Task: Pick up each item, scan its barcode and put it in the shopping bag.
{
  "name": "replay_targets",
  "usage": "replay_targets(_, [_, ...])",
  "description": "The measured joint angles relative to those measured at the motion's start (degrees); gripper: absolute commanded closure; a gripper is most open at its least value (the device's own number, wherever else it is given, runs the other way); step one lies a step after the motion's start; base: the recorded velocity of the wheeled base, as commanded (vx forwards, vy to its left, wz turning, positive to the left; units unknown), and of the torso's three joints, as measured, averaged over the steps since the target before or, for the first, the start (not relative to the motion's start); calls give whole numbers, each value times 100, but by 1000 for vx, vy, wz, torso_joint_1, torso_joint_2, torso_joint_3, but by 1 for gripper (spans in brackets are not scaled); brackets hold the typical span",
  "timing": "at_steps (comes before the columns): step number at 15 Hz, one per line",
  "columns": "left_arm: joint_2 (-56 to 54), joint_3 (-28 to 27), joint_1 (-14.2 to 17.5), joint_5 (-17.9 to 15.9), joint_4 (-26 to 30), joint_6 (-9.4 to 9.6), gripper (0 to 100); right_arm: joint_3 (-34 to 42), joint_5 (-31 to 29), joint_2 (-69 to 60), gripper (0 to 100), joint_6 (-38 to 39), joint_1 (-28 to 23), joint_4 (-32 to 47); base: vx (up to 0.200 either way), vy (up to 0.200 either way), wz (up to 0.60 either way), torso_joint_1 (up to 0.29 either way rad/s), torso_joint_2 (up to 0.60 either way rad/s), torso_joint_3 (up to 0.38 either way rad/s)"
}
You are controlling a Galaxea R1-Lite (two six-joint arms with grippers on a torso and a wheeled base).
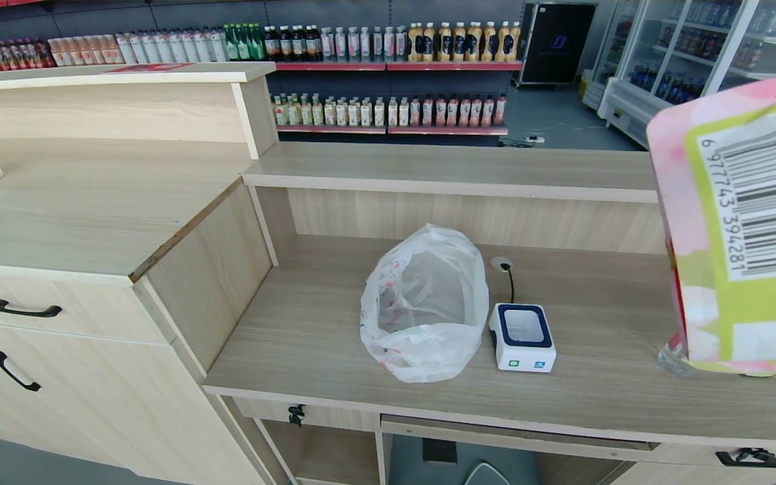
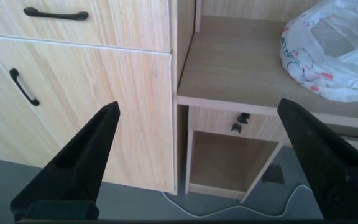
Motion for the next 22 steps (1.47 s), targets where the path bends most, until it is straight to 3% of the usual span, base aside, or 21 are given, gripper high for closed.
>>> replay_targets(9, [0,0,0,2,0,0,0,328,-670,-813,100,249,234,13,0,0,0,0,0,0])
replay_targets(22, [0,0,0,2,0,0,0,634,-708,-1172,100,244,230,-7,0,0,0,0,0,0])
